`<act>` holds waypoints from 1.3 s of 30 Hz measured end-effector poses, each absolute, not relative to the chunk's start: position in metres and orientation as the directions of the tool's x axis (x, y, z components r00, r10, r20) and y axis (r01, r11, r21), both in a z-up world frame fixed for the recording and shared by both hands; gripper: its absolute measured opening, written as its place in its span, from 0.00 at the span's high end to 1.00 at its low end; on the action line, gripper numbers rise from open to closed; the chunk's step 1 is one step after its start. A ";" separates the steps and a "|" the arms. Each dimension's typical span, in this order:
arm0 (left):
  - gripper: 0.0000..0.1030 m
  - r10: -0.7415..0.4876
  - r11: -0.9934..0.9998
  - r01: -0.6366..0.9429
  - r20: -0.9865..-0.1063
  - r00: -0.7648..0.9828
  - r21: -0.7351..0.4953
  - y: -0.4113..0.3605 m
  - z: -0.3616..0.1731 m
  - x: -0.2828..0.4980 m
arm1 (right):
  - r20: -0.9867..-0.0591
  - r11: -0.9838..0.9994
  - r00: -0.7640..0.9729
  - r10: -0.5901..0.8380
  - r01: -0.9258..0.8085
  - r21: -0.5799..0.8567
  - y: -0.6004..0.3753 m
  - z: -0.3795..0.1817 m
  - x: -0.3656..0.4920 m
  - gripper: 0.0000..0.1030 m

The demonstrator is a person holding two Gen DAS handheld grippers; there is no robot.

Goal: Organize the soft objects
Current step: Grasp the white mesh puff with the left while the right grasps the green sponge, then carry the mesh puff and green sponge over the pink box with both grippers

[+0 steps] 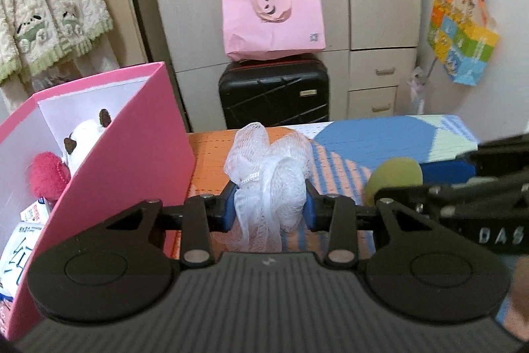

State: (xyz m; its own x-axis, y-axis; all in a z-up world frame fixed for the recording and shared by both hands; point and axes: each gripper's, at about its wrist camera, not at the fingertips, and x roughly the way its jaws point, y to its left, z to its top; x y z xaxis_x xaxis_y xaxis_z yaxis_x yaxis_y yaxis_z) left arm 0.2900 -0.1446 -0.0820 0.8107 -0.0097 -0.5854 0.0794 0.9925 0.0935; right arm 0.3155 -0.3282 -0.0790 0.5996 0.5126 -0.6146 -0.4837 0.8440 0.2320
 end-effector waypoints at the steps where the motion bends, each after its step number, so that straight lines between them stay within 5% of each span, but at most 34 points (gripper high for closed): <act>1: 0.64 -0.018 0.992 0.087 -0.584 0.812 0.091 -0.145 -0.080 0.287 | -0.611 0.850 0.610 0.505 -0.475 0.229 -0.330 -0.079 0.310 0.58; 39: 0.64 -0.436 0.874 0.456 -0.688 0.580 -0.169 -0.084 -0.048 0.113 | -0.594 0.876 0.649 0.475 -0.413 0.250 -0.334 -0.056 0.132 0.58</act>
State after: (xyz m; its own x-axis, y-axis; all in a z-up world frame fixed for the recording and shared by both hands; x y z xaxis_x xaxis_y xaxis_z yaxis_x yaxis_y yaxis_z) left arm 0.1126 -0.0836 -0.0482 0.5797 -0.4361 -0.6883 0.4562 0.8736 -0.1693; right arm 0.1322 -0.3342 -0.0556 0.6492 0.4754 -0.5937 -0.4130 0.8758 0.2497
